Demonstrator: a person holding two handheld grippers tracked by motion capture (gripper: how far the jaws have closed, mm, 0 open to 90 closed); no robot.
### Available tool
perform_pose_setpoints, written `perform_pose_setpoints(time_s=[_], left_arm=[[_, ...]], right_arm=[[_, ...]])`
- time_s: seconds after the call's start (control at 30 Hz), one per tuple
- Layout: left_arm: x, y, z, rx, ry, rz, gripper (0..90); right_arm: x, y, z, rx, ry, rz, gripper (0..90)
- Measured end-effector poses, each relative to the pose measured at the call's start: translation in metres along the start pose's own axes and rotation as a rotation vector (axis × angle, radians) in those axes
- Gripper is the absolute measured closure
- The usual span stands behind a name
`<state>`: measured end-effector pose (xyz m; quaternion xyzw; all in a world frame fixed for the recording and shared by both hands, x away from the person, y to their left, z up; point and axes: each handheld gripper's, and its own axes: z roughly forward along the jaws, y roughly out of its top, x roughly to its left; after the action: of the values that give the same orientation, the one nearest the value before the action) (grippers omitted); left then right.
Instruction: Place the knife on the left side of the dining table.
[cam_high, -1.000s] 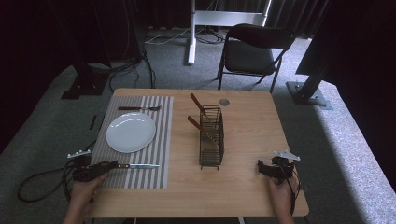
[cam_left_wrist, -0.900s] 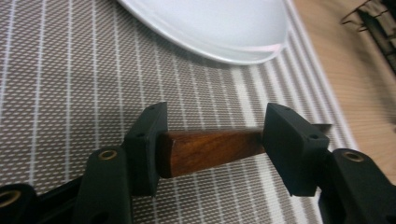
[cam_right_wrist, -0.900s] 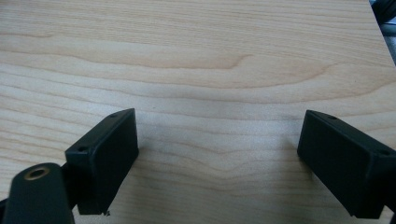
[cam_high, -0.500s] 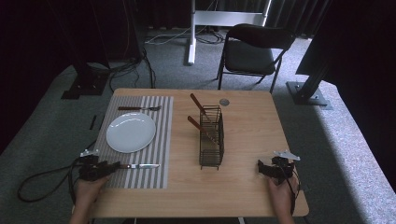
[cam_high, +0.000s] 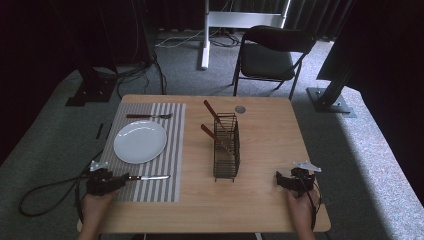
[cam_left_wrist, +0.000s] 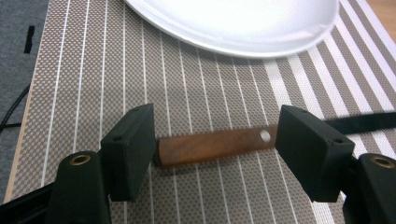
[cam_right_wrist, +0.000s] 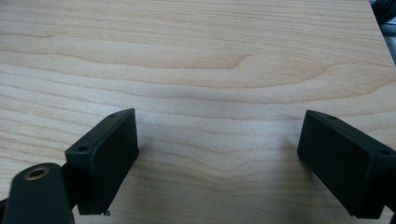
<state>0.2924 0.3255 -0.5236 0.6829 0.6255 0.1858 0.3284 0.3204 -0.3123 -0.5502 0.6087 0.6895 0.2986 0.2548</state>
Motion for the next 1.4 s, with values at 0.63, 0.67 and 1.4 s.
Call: perform_pose_setpoints(time_s=[0.63,0.67,1.4], left_arm=[[-0.014,-0.035,-0.017,-0.051,0.087,0.067,0.0],[-0.014,-0.038,-0.016,-0.048,0.097,0.079,0.0],[-0.007,-0.052,-0.014,-0.019,0.167,0.073,0.0]], right_arm=[[0.000,0.000,0.000,0.000,0.000,0.000,11.6],[0.000,0.000,0.000,0.000,0.000,0.000,11.7],[0.000,0.000,0.000,0.000,0.000,0.000,11.6]])
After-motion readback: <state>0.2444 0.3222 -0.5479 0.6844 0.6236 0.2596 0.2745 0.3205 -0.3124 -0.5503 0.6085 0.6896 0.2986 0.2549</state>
